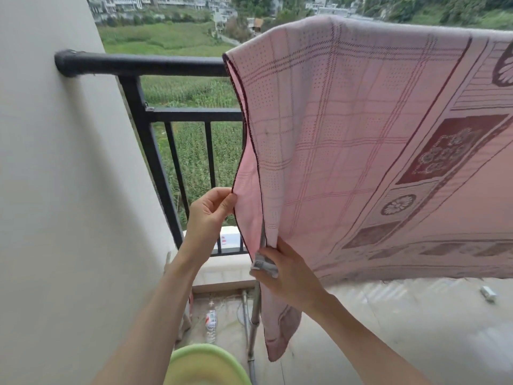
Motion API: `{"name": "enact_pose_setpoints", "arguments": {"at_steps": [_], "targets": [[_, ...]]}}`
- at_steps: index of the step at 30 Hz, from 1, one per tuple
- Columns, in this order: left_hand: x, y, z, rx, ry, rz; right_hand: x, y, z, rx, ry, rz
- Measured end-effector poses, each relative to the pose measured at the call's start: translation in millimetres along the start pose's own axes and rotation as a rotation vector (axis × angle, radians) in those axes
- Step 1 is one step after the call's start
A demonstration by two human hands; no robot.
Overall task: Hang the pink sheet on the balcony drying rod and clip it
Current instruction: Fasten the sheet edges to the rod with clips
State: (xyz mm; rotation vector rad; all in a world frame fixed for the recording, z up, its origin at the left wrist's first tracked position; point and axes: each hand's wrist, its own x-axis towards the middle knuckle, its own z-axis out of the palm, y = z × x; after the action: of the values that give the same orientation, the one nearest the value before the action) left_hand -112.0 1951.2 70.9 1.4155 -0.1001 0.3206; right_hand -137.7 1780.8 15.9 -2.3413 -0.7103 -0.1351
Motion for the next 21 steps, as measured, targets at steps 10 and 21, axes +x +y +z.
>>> {"name": "enact_pose_setpoints", "arguments": {"at_steps": [10,21], "targets": [[-18,8,4,-0.019,-0.256,-0.035,-5,-6,15,0.015,-0.084,-0.032],[-11,13,21,0.129,-0.027,0.095,-11,-15,5,0.404,0.130,0.200]]}}
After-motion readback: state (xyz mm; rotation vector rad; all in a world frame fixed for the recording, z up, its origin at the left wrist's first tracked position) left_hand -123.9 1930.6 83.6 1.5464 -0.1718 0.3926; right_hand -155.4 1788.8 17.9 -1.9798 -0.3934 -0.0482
